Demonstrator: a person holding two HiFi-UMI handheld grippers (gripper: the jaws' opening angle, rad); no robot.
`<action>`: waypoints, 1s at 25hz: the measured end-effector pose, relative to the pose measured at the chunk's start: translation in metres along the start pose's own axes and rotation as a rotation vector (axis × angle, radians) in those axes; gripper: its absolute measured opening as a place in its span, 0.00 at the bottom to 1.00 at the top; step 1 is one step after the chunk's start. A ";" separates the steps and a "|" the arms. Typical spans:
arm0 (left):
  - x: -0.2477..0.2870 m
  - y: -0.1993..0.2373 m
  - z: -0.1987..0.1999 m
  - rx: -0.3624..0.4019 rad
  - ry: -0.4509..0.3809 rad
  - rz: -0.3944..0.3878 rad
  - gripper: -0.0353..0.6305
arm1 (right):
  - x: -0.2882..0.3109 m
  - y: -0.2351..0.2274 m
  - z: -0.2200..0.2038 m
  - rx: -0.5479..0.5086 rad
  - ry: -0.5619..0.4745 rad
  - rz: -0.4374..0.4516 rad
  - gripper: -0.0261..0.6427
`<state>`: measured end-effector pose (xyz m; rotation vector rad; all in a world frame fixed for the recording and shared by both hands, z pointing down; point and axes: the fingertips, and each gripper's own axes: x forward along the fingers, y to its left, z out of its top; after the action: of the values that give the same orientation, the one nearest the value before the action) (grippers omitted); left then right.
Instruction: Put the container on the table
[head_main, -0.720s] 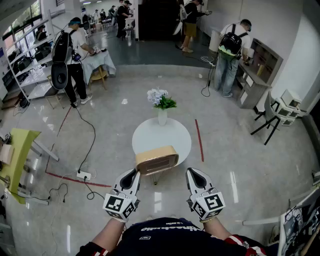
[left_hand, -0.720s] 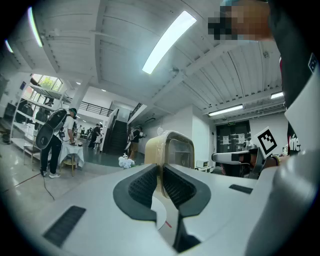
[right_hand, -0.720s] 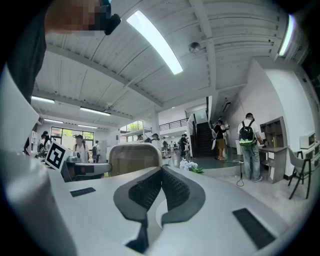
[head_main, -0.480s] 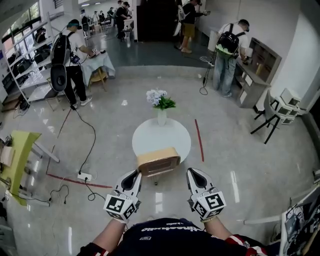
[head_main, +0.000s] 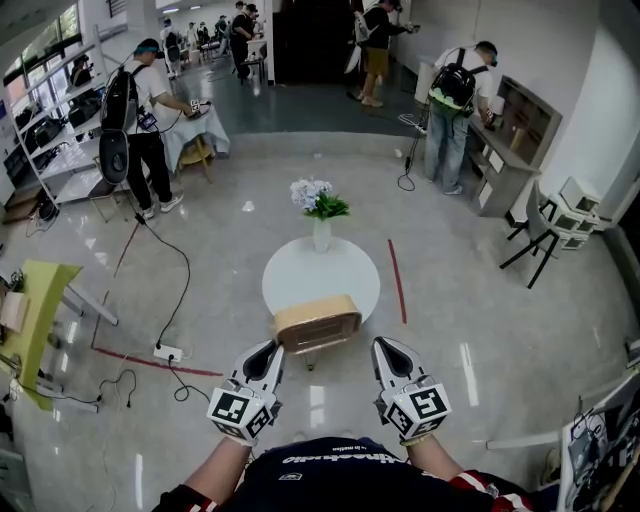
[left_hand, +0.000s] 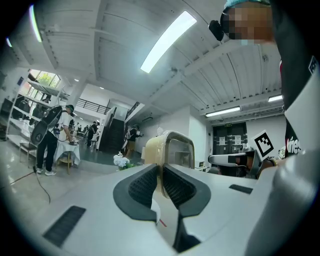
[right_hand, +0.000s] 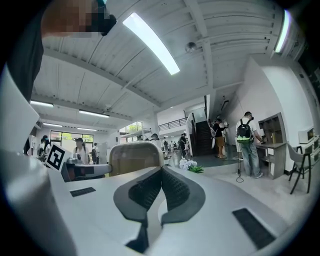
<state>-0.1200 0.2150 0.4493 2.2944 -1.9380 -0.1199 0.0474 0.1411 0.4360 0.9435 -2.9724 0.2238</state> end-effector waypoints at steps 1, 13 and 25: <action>0.000 0.000 -0.001 -0.001 0.002 0.001 0.13 | -0.001 0.000 0.000 -0.003 0.000 0.001 0.06; 0.007 -0.007 0.000 0.002 0.001 0.014 0.13 | -0.004 -0.016 0.002 0.035 -0.008 0.002 0.06; 0.030 -0.019 -0.002 0.003 0.011 0.021 0.13 | 0.001 -0.035 0.002 0.037 -0.008 0.050 0.06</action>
<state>-0.0960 0.1883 0.4491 2.2716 -1.9575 -0.1022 0.0666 0.1122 0.4382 0.8766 -3.0118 0.2770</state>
